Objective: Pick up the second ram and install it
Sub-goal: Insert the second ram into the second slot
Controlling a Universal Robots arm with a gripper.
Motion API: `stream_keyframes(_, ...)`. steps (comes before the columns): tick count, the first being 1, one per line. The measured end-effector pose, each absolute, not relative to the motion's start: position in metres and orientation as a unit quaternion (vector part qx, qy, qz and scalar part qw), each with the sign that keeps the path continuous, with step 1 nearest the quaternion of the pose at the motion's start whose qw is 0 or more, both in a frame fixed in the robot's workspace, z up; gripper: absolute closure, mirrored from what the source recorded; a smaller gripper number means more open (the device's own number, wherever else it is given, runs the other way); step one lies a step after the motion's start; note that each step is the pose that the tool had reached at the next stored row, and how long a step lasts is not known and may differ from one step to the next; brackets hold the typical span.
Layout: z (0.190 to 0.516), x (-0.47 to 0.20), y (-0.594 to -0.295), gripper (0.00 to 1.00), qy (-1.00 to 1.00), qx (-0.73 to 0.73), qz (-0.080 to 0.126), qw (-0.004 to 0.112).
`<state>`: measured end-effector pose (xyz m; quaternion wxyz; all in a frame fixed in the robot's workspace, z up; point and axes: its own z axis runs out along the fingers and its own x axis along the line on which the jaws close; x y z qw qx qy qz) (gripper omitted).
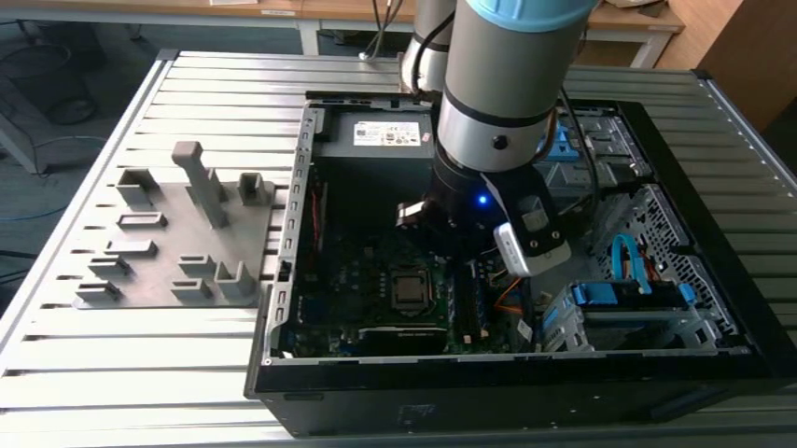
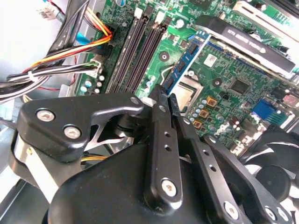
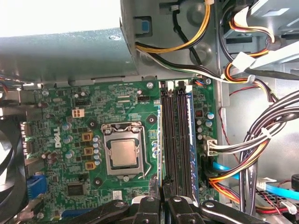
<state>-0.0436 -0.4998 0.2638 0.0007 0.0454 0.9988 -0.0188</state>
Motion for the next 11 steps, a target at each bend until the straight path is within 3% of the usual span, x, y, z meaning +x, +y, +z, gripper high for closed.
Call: stream_keyframes(11,0.2598,-0.0427,-0.4994,0.86,0.999,0.045,-0.019,0.001)
